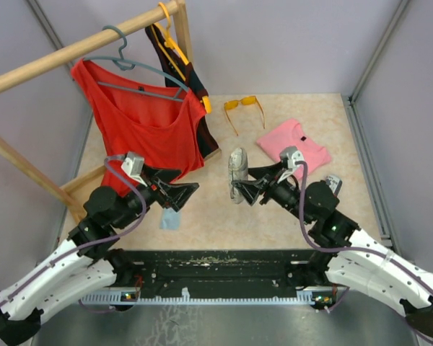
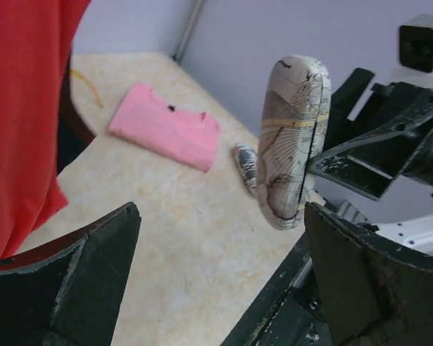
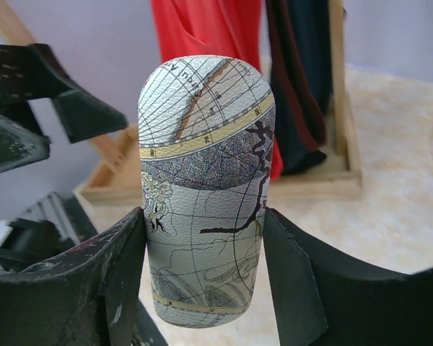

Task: Organize the sunglasses
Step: Pick up the sunglasses case from the center of the board.

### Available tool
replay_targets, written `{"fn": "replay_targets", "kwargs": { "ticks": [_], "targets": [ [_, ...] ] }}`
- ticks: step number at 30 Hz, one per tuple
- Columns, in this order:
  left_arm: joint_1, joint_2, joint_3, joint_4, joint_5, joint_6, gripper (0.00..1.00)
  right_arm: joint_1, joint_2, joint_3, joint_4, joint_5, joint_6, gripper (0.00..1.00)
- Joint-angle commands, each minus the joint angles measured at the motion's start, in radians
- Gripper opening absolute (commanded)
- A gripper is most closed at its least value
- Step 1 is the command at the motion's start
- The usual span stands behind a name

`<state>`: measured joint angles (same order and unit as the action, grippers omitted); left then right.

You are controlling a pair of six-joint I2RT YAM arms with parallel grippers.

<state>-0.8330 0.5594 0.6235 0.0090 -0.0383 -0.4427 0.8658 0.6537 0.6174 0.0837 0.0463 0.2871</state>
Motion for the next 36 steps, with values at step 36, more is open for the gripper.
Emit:
{"fn": "replay_targets", "kwargs": {
  "ticks": [36],
  "targets": [
    [0.005,0.212,0.146,0.402,0.647,0.045,0.99,-0.003,0.183,0.102,0.634,-0.673,0.12,0.0]
  ]
}}
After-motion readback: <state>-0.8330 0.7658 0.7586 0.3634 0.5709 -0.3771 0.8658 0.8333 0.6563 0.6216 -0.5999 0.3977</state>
